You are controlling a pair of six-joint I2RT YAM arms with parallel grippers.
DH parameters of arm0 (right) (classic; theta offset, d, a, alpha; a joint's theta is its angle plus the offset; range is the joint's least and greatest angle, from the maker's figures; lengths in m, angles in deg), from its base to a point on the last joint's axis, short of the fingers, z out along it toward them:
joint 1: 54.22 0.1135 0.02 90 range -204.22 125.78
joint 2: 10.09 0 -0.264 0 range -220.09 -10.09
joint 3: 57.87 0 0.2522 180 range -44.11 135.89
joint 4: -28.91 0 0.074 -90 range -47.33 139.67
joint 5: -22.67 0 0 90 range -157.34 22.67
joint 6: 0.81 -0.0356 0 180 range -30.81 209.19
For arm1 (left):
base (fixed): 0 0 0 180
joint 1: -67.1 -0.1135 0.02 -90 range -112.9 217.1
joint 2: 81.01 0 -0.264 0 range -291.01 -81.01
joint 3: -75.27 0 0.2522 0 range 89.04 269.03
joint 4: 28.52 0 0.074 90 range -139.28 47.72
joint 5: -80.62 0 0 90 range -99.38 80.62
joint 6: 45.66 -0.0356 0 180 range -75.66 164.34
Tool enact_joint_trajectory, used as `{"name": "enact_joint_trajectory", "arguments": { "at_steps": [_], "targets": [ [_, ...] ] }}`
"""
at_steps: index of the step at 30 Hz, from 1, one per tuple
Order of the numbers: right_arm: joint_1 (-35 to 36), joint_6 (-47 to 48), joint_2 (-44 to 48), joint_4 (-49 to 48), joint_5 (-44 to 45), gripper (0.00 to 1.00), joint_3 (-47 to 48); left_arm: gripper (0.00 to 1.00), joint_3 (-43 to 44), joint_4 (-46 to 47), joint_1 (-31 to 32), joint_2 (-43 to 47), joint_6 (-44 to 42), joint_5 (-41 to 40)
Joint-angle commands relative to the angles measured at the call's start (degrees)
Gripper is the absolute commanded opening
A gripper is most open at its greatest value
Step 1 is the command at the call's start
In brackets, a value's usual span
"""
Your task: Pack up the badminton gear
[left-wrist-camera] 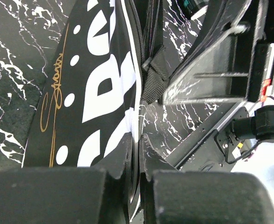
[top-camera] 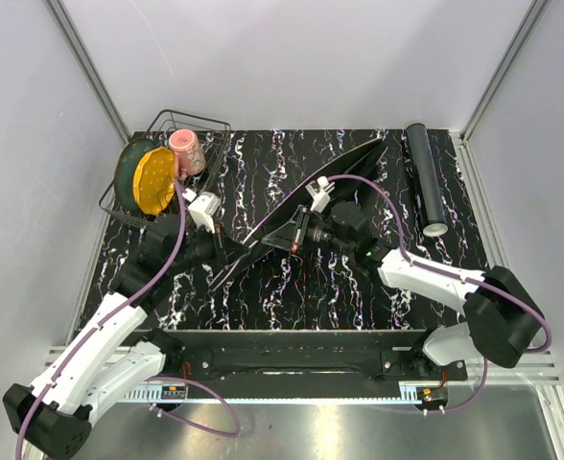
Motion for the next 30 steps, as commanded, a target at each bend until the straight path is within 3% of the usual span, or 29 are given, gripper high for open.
{"name": "enact_joint_trajectory", "arguments": {
  "at_steps": [1,5,16,24,27,30],
  "targets": [
    [-2.29,3.62,5.44,4.85,10.36,0.0,0.39,0.0,-1.0,0.67,-0.09,4.07,1.3,-6.72],
    [-4.84,6.6,11.23,10.47,17.47,0.0,-1.99,0.0,-1.35,-1.18,-0.09,5.92,2.62,-10.24],
    [-11.69,14.34,15.3,20.14,24.52,0.0,-1.55,0.0,-1.61,-4.42,-0.17,9.7,5.96,-13.41],
    [-24.43,21.28,11.44,20.59,26.01,0.0,0.2,0.0,-0.73,-7.68,-0.26,10.32,8.33,-18.94],
    [-29.26,22.6,8.97,20.15,23.57,0.0,1.7,0.0,-0.38,-8.74,-0.35,10.58,8.77,-20.71],
    [-29.72,24.89,7.13,20.06,11.03,0.0,3.63,0.0,-0.12,-7.51,-0.26,10.32,7.9,-17.55]
  ]
}}
